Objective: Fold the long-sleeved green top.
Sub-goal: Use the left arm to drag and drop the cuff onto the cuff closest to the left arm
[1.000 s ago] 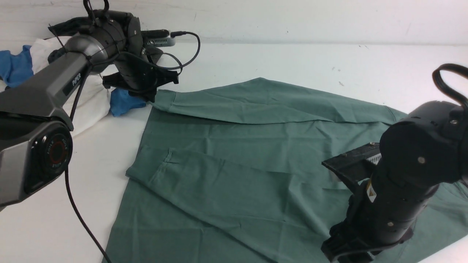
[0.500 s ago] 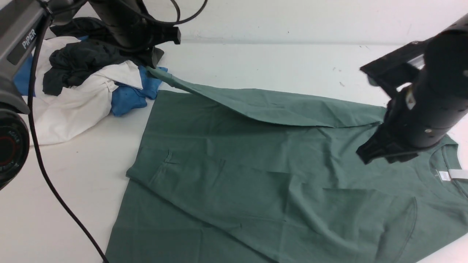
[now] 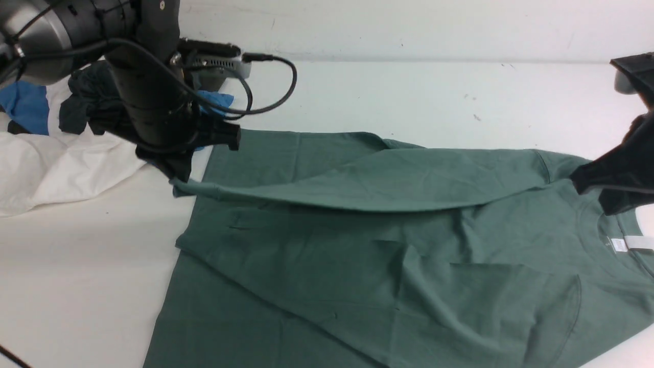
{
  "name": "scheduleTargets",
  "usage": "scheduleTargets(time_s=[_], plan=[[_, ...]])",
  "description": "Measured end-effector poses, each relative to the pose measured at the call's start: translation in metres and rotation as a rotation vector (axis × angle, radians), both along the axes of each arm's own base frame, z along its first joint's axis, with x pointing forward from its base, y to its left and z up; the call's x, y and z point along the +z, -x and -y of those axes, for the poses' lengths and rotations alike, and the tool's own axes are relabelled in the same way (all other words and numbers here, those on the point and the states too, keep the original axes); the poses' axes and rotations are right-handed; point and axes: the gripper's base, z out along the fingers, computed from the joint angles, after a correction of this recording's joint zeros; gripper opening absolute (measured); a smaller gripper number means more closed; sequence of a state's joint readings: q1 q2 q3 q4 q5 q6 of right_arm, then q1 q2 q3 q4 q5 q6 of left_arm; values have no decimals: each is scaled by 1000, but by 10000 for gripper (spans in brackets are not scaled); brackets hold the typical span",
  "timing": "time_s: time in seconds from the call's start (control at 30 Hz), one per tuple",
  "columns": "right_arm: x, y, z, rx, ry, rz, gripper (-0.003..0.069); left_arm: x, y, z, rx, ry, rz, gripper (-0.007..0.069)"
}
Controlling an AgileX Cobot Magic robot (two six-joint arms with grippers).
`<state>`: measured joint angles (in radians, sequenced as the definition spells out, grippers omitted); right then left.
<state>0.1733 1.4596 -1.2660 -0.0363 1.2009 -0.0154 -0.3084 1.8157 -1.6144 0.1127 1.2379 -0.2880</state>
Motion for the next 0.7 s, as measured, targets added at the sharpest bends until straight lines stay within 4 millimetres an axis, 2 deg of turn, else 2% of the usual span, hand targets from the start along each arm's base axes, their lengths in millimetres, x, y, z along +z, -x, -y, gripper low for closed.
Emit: scheduleTargets(time_s=[0.07, 0.2, 0.27, 0.43, 0.57, 0.7], plan=[[1, -2, -5, 27, -52, 24, -14, -6, 21, 7, -1, -5, -35, 16], [2, -3, -10, 55, -94, 36, -15, -17, 37, 13, 9, -18, -75, 16], [2, -3, -12, 68, -121, 40, -15, -30, 46, 14, 10, -45, -118, 16], [3, -3, -14, 70, -146, 47, -15, -52, 58, 11, 20, -76, -194, 16], [3, -3, -15, 69, -153, 47, -15, -56, 61, 10, 24, -84, -209, 25], [3, -3, -15, 70, -153, 42, -15, -56, 60, 10, 25, -85, -203, 103]])
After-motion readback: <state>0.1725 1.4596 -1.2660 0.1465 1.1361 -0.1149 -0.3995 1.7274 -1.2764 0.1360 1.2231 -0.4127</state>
